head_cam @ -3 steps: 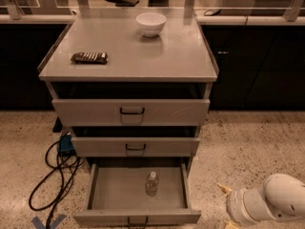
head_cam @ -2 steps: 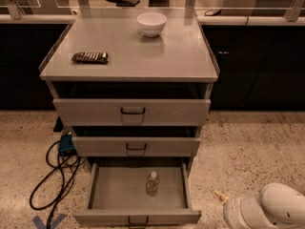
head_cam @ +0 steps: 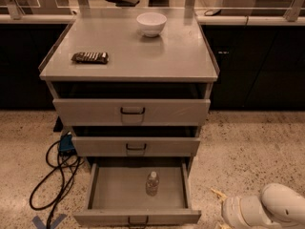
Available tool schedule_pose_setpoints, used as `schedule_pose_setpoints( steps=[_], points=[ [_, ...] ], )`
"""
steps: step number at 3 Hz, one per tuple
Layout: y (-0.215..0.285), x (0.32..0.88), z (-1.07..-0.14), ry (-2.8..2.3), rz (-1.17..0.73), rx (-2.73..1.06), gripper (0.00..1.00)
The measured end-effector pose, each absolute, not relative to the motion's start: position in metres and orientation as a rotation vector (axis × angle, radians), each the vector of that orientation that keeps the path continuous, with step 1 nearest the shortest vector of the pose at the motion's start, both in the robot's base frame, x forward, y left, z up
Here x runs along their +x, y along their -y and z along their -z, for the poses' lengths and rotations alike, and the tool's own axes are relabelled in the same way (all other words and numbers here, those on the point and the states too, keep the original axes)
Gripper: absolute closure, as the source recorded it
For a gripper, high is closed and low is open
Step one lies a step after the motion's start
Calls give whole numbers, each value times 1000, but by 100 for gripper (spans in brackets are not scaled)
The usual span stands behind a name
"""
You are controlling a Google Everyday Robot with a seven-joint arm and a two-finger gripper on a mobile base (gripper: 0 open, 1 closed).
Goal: Pick water bottle from bottom drawer and place on counter
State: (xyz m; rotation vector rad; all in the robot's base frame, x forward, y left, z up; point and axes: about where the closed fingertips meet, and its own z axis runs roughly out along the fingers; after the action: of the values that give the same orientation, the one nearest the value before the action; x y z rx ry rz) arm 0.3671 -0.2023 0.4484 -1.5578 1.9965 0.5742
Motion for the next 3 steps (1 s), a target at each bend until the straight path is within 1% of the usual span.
schedule_pose_setpoints(
  steps=[1,2,3],
  points=[
    [181,424,-419,-1863,-608,-1527,0],
    [159,471,-390,-1835,-573,-1499,0],
    [160,478,-387,-1841,-544,-1486,0]
  ],
)
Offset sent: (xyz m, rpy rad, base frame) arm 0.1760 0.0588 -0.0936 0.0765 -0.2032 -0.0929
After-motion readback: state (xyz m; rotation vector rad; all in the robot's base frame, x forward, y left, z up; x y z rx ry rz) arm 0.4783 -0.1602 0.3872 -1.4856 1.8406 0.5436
